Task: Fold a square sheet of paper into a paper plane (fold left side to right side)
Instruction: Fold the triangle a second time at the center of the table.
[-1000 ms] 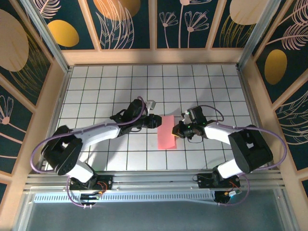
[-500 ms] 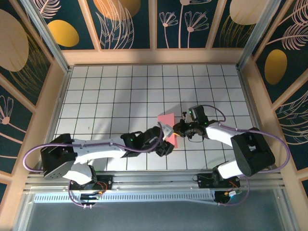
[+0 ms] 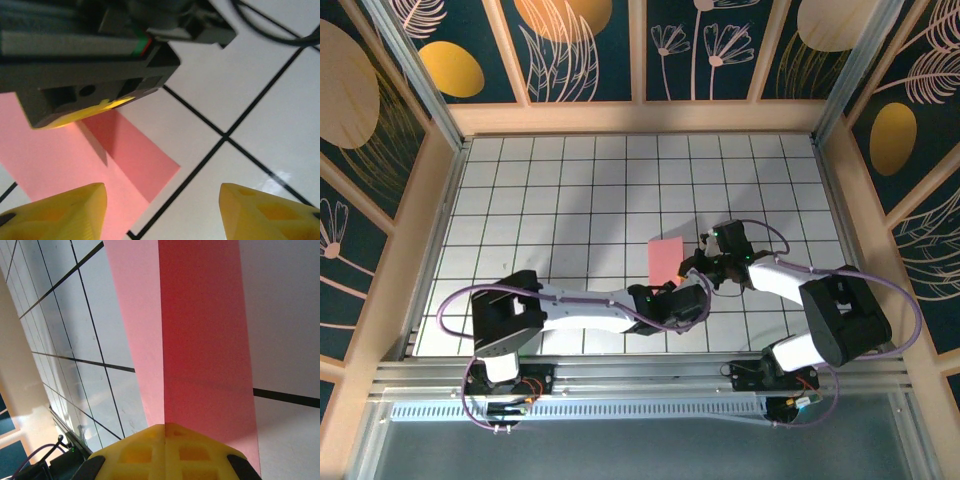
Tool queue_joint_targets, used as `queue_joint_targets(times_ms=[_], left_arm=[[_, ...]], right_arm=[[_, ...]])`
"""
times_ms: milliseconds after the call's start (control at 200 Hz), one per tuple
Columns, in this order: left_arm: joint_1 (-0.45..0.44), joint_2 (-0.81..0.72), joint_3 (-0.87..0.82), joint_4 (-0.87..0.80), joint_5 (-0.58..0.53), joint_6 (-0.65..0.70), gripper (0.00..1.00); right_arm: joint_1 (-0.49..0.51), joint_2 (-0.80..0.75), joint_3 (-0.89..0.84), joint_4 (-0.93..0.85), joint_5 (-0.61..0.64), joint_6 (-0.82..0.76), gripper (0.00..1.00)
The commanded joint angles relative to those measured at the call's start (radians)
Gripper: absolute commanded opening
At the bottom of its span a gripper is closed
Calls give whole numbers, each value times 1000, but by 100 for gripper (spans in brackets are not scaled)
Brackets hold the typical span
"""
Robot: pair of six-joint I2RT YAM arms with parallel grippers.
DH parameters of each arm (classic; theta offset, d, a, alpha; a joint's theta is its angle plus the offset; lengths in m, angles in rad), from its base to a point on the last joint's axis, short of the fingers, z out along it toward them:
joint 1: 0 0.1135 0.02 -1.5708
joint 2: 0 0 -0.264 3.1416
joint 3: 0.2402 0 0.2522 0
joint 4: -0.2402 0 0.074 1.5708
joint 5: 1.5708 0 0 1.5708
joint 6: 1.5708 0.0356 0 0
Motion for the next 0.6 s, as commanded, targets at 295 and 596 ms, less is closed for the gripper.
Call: queue_joint_targets(times_ms=[295,596], left_arm=[[0,42,54,-71,-130,52,44],[-1,30,45,-52,-109,54,16]], right_arm=[[-7,-20,-24,27,-8,21,0],[-9,-8,-21,33,-2,21,0]])
